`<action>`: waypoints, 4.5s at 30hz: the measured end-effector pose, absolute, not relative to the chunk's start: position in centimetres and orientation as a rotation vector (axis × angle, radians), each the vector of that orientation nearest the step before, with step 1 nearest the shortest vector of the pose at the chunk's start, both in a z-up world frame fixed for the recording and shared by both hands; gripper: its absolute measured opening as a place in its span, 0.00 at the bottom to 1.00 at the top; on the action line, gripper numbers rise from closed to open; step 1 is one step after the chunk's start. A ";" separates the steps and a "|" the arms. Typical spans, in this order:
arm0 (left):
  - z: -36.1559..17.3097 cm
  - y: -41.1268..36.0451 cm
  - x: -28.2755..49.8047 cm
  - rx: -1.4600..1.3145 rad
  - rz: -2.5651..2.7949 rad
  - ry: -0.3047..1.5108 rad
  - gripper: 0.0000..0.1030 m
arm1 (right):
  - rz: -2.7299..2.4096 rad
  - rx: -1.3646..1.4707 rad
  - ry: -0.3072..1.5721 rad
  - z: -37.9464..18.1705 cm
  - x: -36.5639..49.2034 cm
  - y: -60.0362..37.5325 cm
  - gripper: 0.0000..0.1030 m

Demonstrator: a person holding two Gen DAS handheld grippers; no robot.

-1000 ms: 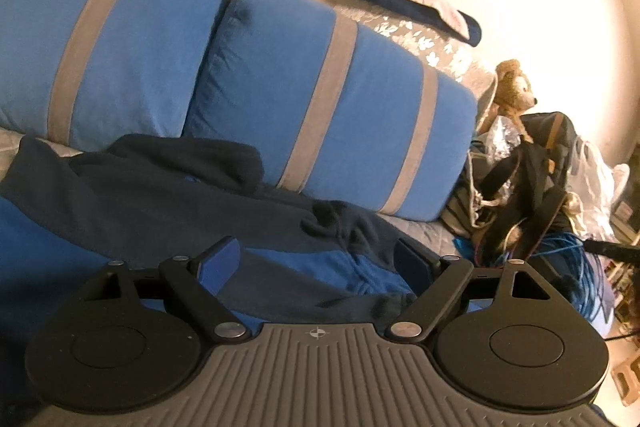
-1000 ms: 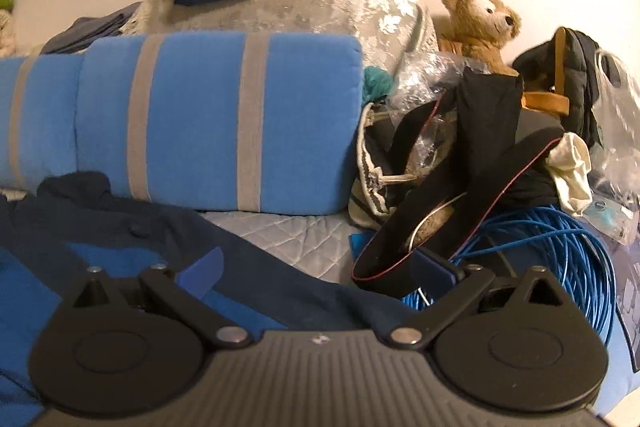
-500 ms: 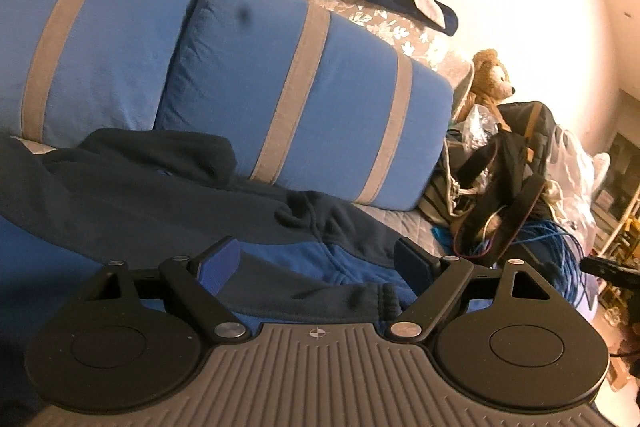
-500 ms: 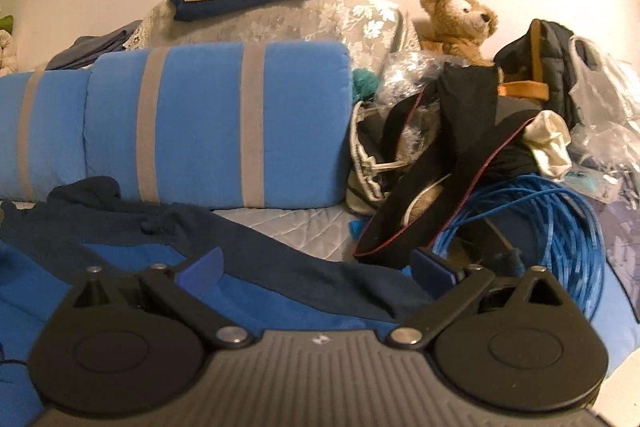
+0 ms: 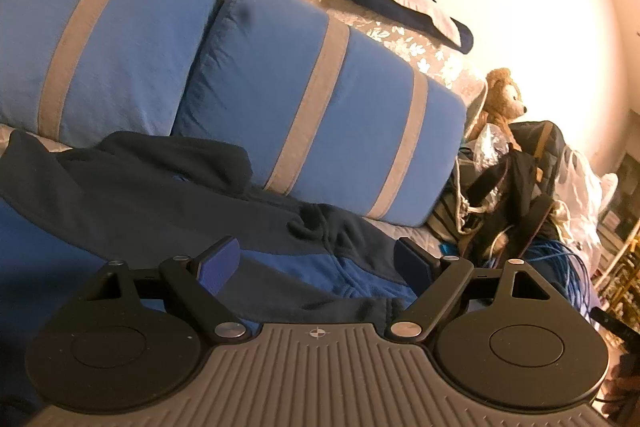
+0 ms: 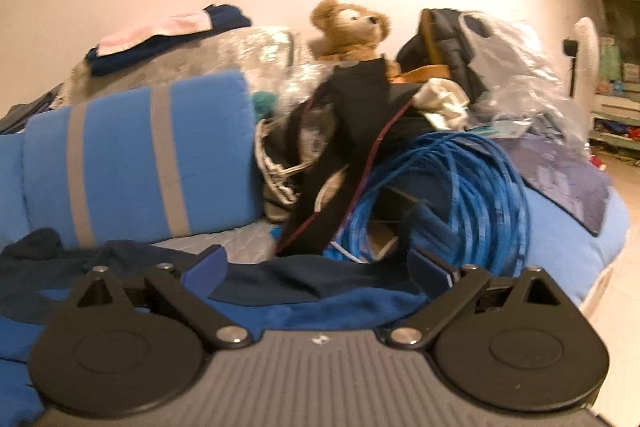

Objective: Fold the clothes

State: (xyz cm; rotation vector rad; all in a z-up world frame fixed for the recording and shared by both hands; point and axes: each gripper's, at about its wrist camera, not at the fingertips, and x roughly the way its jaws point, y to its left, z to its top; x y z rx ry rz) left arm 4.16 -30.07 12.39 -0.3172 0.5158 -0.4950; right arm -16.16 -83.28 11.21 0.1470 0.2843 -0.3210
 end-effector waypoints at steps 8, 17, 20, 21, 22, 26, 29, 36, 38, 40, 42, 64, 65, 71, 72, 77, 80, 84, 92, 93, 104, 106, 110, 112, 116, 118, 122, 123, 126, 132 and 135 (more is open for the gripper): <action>12.8 -30.4 3.6 -0.295 -0.519 0.488 0.83 | -0.456 0.144 0.328 8.3 -15.1 -87.3 0.68; 13.3 -29.7 3.4 -0.332 -0.523 0.457 0.83 | -0.577 0.240 0.370 6.3 -11.9 -92.8 0.32; 13.4 -29.6 3.3 -0.339 -0.524 0.452 0.83 | -0.591 0.224 0.398 5.5 -10.6 -93.7 0.26; 13.4 -29.6 3.3 -0.339 -0.525 0.452 0.83 | -0.589 0.213 0.406 5.3 -10.2 -93.8 0.25; 13.4 -29.5 3.3 -0.340 -0.525 0.452 0.83 | -0.588 0.201 0.414 5.1 -9.8 -93.9 0.25; 13.4 -29.4 3.2 -0.339 -0.526 0.452 0.83 | -0.592 0.202 0.450 4.3 -8.6 -94.6 0.25; 13.5 -29.5 3.2 -0.339 -0.531 0.449 0.83 | -0.588 0.154 0.455 4.1 -7.7 -94.4 0.26; 13.5 -29.5 3.2 -0.339 -0.539 0.446 0.83 | -0.560 0.117 0.461 4.0 -6.7 -94.5 0.26; 13.5 -29.5 3.1 -0.342 -0.537 0.446 0.83 | -0.547 0.101 0.461 3.9 -6.4 -94.4 0.26; 13.5 -29.5 3.1 -0.342 -0.535 0.446 0.83 | -0.531 0.086 0.460 4.0 -6.3 -94.3 0.26; 13.5 -29.5 3.1 -0.342 -0.534 0.447 0.83 | -0.513 0.068 0.465 4.1 -6.0 -94.1 0.26; 13.3 -29.4 3.4 -0.343 -0.514 0.465 0.83 | -0.349 0.084 0.502 8.5 -3.7 -91.7 0.05; 13.3 -29.4 3.4 -0.342 -0.514 0.465 0.83 | -0.334 0.078 0.492 9.2 -3.8 -91.1 0.05; 13.4 -29.4 3.2 -0.342 -0.524 0.456 0.83 | -0.224 0.024 0.439 13.4 -3.3 -86.5 0.05; 13.4 -29.4 3.2 -0.343 -0.525 0.456 0.83 | -0.207 0.021 0.434 14.0 -3.1 -85.8 0.05; 13.4 -29.3 3.2 -0.349 -0.526 0.451 0.83 | -0.114 0.030 0.428 16.5 -1.6 -82.2 0.05; 13.4 -29.3 3.2 -0.353 -0.526 0.449 0.83 | -0.067 0.023 0.436 17.2 -0.4 -80.1 0.05; 13.4 -29.1 3.2 -0.361 -0.522 0.447 0.83 | -0.018 0.028 0.455 17.6 1.0 -77.6 0.05; 13.5 -28.5 3.5 -0.387 -0.489 0.451 0.83 | 0.075 0.004 0.539 17.1 4.4 -72.4 0.04; 13.5 -28.4 3.6 -0.393 -0.484 0.454 0.83 | 0.088 -0.007 0.552 17.0 4.8 -71.6 0.04; 12.5 -28.2 4.8 -0.420 -0.483 0.549 0.83 | 0.240 -0.121 0.662 15.8 7.1 -63.5 0.04; 12.5 -28.5 4.8 -0.407 -0.488 0.556 0.83 | 0.275 -0.141 0.675 15.5 7.1 -61.9 0.04; 12.3 -28.7 4.8 -0.393 -0.491 0.564 0.83 | 0.355 -0.180 0.695 14.6 6.4 -58.9 0.04; 12.2 -28.6 4.8 -0.393 -0.489 0.567 0.83 | 0.393 -0.206 0.703 14.0 6.0 -57.5 0.04; 12.2 -28.6 4.8 -0.395 -0.485 0.566 0.83 | 0.490 -0.277 0.727 12.4 4.8 -55.1 0.04; 12.2 -28.6 4.7 -0.394 -0.484 0.565 0.83 | 0.542 -0.334 0.737 11.4 4.0 -54.0 0.04; 12.2 -28.7 4.7 -0.393 -0.483 0.564 0.83 | 0.648 -0.475 0.765 9.7 2.3 -53.1 0.06; 12.2 -28.7 4.7 -0.392 -0.483 0.564 0.83 | 0.674 -0.511 0.772 9.2 1.9 -52.9 0.10; 12.3 -28.8 4.6 -0.388 -0.485 0.562 0.83 | 0.734 -0.610 0.775 8.5 0.5 -52.9 0.40; 12.3 -28.7 4.6 -0.389 -0.486 0.560 0.83 | 0.763 -0.746 0.713 8.6 -1.1 -53.3 0.54; 12.4 -28.8 4.6 -0.378 -0.488 0.559 0.83 | 0.761 -0.763 0.691 8.9 -0.6 -53.1 0.54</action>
